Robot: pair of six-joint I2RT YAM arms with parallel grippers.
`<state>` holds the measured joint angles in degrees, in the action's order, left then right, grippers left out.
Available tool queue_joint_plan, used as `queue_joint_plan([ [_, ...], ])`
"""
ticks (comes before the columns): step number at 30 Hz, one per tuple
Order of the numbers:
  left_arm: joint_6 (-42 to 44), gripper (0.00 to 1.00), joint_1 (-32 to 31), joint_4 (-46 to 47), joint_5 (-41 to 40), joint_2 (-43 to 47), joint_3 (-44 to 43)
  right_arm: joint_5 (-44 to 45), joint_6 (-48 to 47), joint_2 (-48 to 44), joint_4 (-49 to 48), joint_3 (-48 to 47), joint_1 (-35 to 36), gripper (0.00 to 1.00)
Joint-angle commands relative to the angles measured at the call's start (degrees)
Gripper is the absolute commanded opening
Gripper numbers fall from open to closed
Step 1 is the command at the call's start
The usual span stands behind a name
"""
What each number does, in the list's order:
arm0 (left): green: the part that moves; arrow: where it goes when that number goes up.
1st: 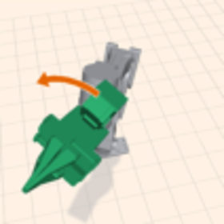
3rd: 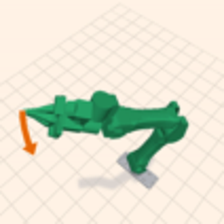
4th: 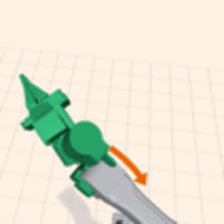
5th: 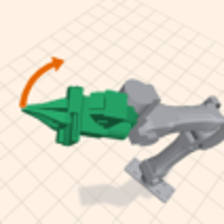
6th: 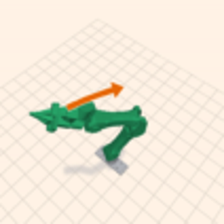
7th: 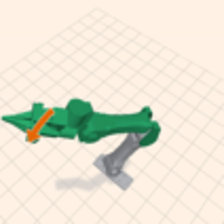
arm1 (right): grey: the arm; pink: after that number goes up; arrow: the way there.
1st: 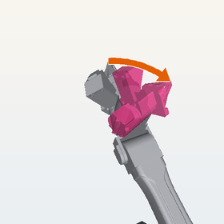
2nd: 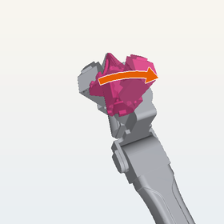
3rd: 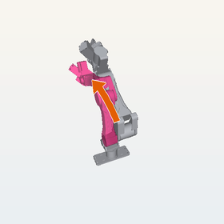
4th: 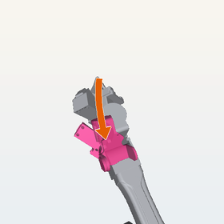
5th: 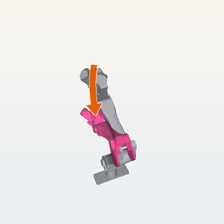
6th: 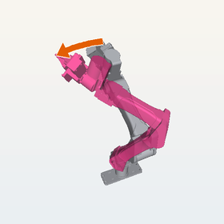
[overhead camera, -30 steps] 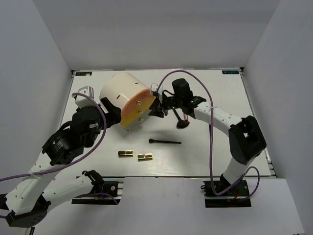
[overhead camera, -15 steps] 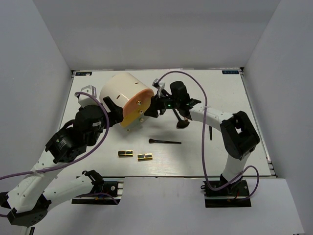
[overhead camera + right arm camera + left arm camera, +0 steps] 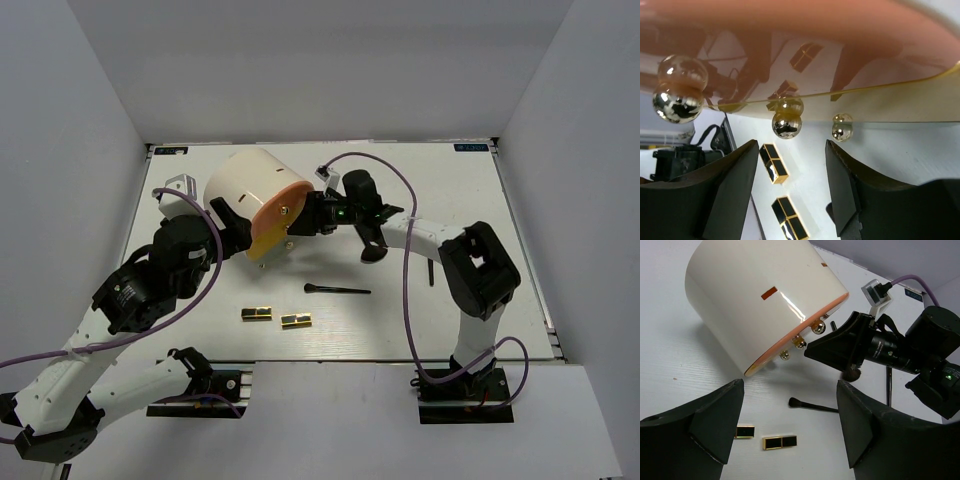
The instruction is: Organize the makeup
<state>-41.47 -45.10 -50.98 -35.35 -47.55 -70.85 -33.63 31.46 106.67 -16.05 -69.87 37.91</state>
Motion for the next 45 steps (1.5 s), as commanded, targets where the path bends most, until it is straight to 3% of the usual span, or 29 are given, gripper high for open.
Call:
queue_joint_plan([
  [1,-0.54,0.85,0.19,-0.26,-0.07,0.44,-0.43,1.02,6.50,1.25,-3.54,-1.15,0.23,0.62],
  [20,-0.71,0.85,0.19,-0.61,-0.15,0.00,-0.96,1.46,10.46,4.95,-7.23,-5.28,1.20,0.51],
  [27,-0.63,0.85,0.19,-0.17,-0.07,-0.26,-0.87,1.20,11.25,5.21,-9.17,-5.02,1.20,0.36],
  [30,-0.63,0.85,0.19,-0.17,-0.07,-0.26,-0.78,0.49,11.16,4.78,-10.40,-4.14,0.94,0.23],
  [34,-0.71,0.85,0.19,0.35,0.37,-0.18,-0.34,0.05,10.55,2.84,-10.49,-1.60,0.67,0.17],
  [45,-0.28,0.86,-0.34,3.17,3.10,0.09,2.64,-0.39,9.14,-7.97,-11.10,11.50,-1.17,0.17],
])
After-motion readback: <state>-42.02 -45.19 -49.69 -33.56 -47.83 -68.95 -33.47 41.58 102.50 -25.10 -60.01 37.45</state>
